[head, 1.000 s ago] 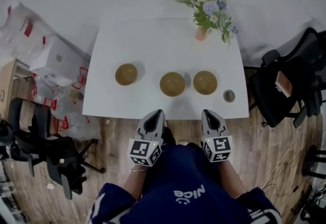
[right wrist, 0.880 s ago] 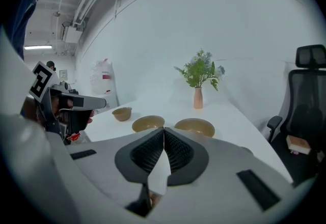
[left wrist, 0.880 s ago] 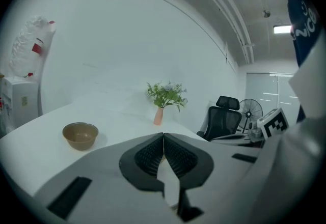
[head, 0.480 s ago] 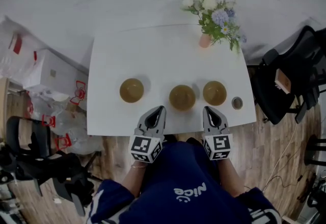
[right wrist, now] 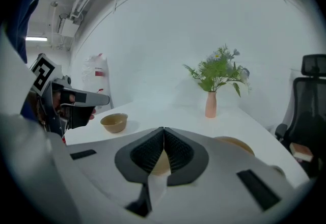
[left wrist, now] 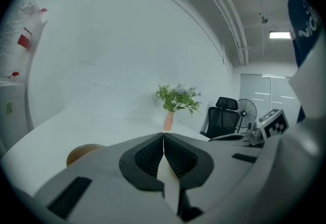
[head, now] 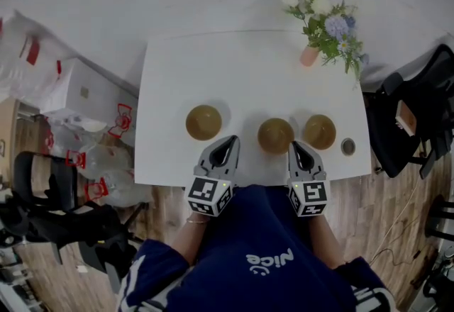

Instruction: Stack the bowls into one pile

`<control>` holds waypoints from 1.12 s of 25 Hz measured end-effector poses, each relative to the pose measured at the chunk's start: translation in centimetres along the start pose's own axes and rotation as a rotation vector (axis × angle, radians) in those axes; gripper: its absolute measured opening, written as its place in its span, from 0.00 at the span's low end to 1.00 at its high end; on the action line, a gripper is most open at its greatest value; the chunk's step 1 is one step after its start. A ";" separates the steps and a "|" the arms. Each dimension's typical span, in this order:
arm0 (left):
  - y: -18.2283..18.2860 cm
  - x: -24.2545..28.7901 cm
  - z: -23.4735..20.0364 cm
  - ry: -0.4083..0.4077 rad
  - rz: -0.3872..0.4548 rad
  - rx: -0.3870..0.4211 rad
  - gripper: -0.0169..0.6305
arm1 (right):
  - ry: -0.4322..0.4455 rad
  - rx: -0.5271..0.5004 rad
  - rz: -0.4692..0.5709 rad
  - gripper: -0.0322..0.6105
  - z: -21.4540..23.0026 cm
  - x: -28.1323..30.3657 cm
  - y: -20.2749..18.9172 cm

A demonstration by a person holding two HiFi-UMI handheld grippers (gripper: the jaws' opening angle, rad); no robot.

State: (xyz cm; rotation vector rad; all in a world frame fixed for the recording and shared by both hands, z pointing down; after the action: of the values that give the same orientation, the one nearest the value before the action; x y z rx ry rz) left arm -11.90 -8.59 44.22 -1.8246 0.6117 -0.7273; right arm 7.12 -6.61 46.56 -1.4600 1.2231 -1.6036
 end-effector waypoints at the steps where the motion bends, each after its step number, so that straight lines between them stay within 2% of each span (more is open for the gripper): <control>1: 0.0 0.0 -0.3 0.010 -0.001 -0.007 0.05 | 0.012 -0.038 0.005 0.09 -0.2 0.3 0.3; 4: -0.5 0.0 -0.9 0.023 -0.031 -0.045 0.06 | 0.066 -0.090 0.020 0.09 -1.1 1.1 1.3; 8: -1.0 -0.4 -1.0 0.067 -0.080 -0.084 0.06 | 0.122 -0.069 0.014 0.09 -1.5 1.7 1.9; 11: -1.2 -0.7 -1.6 0.128 -0.086 -0.104 0.06 | 0.157 -0.057 0.015 0.09 -1.3 2.2 2.4; 14: -1.4 -1.1 -1.7 0.148 -0.079 -0.128 0.06 | 0.190 -0.026 0.018 0.09 -1.2 2.7 2.8; 15: -1.5 -1.2 -1.7 0.151 -0.083 -0.129 0.08 | 0.201 -0.025 0.015 0.09 -1.3 2.9 2.8; 17: -1.8 -1.6 -2.0 0.166 -0.095 -0.134 0.23 | 0.220 -0.026 0.010 0.09 -1.5 3.3 2.8; 19: -1.9 -2.3 -2.9 0.208 -0.098 -0.144 0.25 | 0.239 -0.020 0.010 0.09 -1.9 3.5 3.0; 24: -1.8 -4.3 -6.7 0.375 -0.087 -0.155 0.25 | 0.290 -0.031 0.025 0.09 -3.1 3.8 3.9; 28: -2.3 -4.9 -9.6 0.450 -0.122 -0.180 0.25 | 0.314 -0.036 0.027 0.09 -3.7 4.0 4.2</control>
State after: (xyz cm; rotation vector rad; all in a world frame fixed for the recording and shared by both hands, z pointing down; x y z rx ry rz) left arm -22.05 -10.39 48.12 -1.8842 0.8852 -1.2160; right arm 2.29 -11.01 44.35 -1.2376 1.4440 -1.8507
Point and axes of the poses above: the fingertips, and each gripper's own axes: x forward along the fingers, z to its right, y out of its top, the point moved 4 cm from there along -x, backward along the fingers, and after that the axes turned 9 degrees about -y, right-handed, at the moved point
